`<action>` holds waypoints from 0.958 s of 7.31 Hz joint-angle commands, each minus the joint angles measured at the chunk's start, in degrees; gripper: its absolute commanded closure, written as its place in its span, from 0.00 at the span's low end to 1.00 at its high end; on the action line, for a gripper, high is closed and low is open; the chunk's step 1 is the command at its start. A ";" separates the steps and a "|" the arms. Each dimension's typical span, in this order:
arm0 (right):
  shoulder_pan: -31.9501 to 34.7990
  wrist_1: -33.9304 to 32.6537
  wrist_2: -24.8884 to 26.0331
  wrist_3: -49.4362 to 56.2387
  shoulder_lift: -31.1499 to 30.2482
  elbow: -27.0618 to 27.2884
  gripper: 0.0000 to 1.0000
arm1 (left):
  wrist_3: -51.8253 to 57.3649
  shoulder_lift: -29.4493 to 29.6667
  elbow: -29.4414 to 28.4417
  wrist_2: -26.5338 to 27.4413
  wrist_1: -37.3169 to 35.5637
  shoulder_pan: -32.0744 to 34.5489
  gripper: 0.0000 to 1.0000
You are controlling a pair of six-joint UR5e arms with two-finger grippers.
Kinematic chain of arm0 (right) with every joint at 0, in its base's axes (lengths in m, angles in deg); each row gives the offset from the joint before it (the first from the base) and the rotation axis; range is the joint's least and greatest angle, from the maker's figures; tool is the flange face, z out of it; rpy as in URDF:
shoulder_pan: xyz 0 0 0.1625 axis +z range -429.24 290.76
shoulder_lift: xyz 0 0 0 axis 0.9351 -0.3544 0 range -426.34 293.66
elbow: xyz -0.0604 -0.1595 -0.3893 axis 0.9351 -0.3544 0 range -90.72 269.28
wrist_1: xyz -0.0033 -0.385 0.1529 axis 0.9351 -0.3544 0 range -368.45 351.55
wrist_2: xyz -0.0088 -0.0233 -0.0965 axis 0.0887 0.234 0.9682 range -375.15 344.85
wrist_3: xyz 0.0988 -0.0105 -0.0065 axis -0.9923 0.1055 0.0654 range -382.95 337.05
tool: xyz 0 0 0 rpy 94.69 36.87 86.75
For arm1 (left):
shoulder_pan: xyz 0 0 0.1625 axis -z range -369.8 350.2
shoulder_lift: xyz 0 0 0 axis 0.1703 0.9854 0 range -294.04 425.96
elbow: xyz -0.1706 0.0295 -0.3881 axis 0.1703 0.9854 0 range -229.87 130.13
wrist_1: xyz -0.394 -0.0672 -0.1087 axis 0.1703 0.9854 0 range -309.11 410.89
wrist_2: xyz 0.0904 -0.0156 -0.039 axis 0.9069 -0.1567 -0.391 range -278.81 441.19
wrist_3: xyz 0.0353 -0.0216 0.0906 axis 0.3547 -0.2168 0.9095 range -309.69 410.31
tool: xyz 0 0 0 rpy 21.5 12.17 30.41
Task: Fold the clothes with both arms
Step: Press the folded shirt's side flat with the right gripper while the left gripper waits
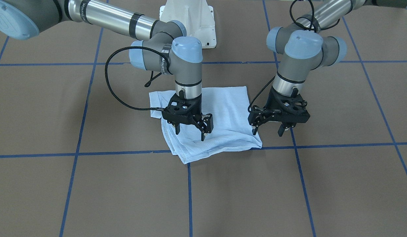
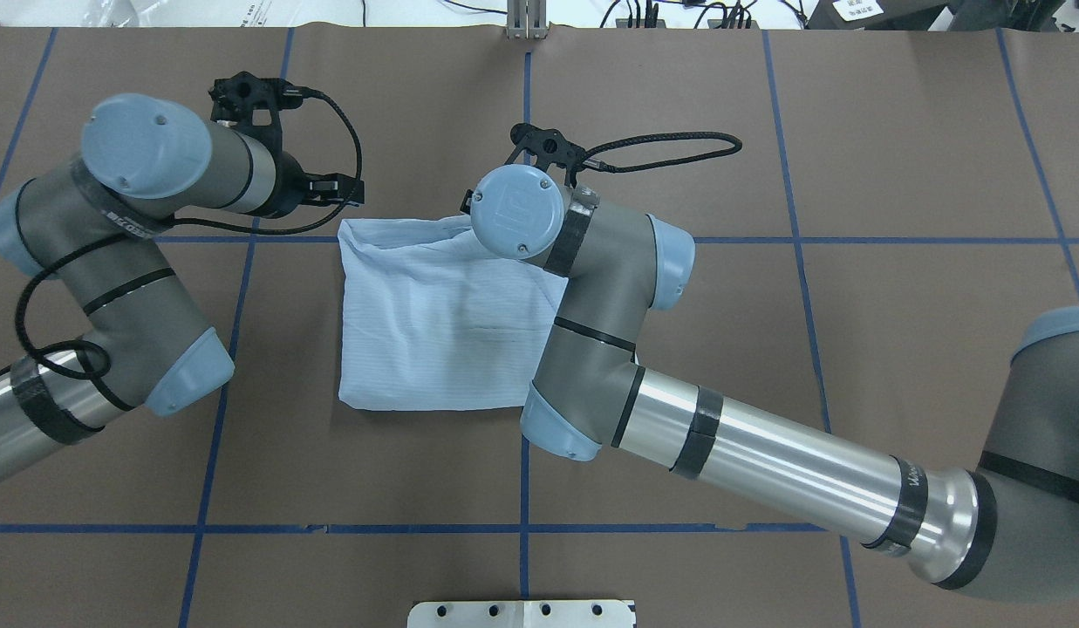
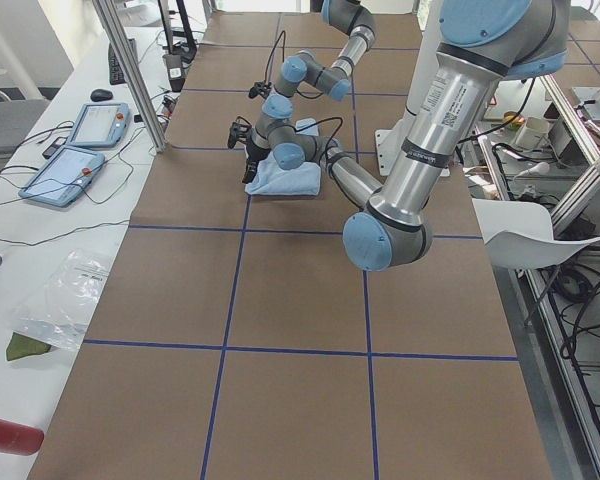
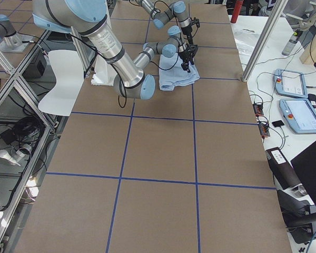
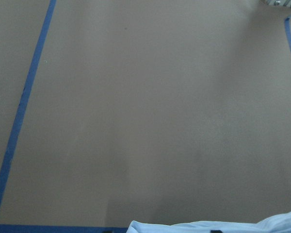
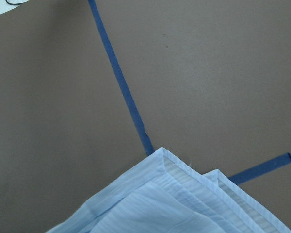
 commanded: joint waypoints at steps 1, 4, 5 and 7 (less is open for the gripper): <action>-0.74 -0.23 -0.84 0.05 -8.15 9.18 0.00 | 2.56 -2.18 2.54 -0.97 -0.09 0.52 0.00; -6.70 -9.71 0.12 -0.82 -15.14 21.89 0.00 | 1.77 -2.18 2.54 -0.88 -0.09 0.34 0.00; -9.42 -9.38 2.13 -0.92 -16.19 21.73 0.00 | 1.60 -2.18 2.63 -0.88 0.00 0.34 0.00; -10.93 -5.10 3.03 -0.92 -18.91 21.91 0.00 | 1.51 -2.18 2.63 -0.88 0.00 0.34 0.00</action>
